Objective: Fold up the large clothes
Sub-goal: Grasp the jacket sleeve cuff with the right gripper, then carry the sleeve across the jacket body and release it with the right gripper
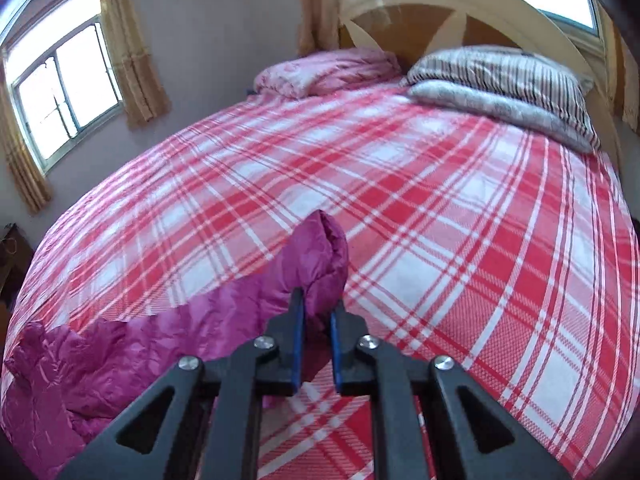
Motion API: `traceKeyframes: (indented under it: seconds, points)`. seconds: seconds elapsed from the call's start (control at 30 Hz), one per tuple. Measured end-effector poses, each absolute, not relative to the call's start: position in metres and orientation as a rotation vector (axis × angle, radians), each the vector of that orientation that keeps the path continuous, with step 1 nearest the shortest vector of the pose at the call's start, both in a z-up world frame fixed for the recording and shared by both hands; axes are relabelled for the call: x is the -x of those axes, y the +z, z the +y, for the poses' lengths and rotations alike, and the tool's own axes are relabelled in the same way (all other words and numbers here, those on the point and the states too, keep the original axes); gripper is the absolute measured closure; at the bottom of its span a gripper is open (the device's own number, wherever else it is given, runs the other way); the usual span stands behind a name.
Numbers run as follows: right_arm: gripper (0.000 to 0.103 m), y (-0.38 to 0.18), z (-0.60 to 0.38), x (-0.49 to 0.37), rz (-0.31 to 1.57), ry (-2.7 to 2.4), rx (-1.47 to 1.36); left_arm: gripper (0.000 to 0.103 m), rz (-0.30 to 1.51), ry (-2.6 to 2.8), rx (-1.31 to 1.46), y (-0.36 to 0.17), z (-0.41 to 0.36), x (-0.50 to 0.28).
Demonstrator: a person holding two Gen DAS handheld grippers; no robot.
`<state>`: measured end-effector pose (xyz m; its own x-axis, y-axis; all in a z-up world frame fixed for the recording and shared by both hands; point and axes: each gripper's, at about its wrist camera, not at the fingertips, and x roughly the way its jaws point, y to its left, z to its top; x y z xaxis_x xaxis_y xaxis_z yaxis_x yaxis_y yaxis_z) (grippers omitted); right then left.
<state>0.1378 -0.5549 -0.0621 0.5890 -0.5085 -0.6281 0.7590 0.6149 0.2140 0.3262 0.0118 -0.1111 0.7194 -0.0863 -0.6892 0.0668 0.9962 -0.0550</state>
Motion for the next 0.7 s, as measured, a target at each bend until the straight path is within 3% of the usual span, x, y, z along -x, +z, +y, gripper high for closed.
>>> traceKeyframes:
  seconds: [0.3,0.5,0.7]
  points:
    - [0.089,0.028,-0.399,-0.193,0.445,-0.370,-0.254,0.001,0.715,-0.051,0.032,-0.094,0.052,-0.312]
    - [0.089,0.030,-0.284,-0.240,0.452,-0.112,-0.159,0.001,0.699,0.001,0.077,-0.092,0.087,-0.309]
    - [0.090,-0.012,-0.207,-0.280,0.527,0.108,-0.147,0.001,0.682,0.055,0.104,-0.093,0.110,-0.312]
